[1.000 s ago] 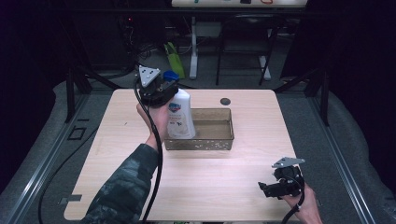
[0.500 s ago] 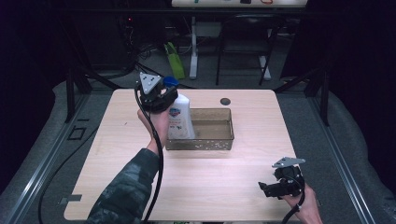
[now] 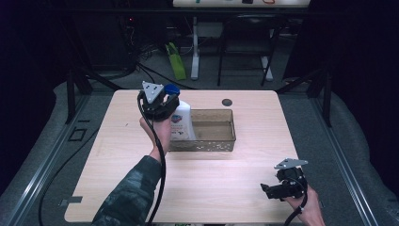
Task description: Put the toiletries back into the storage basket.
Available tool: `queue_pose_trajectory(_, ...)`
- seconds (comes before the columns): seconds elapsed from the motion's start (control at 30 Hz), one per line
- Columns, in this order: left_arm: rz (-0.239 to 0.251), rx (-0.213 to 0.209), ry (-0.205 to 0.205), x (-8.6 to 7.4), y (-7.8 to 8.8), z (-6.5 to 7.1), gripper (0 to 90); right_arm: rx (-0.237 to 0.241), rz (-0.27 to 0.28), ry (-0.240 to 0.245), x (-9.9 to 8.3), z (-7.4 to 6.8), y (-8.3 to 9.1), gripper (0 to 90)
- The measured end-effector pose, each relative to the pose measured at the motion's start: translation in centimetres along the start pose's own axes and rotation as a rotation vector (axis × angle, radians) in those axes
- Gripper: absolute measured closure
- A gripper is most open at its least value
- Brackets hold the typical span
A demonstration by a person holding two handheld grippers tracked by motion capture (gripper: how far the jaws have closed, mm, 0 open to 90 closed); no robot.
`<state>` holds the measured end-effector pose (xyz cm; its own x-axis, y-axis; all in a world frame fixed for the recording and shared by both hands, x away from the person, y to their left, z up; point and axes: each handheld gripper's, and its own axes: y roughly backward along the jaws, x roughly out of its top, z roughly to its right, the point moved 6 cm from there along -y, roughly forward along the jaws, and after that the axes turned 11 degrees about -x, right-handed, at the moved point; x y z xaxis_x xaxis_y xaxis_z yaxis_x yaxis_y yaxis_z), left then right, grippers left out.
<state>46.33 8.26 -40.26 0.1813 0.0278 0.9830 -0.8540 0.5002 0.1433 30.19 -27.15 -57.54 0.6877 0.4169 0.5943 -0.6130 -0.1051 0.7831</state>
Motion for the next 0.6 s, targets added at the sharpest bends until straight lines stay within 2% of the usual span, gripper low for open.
queue_pose_trajectory(0.6, -0.028, 0.021, -0.018, -0.96, 0.18, -0.23, 59.5, -0.005, 0.002, 0.0, 0.02, 0.12, 0.06, 6.6)
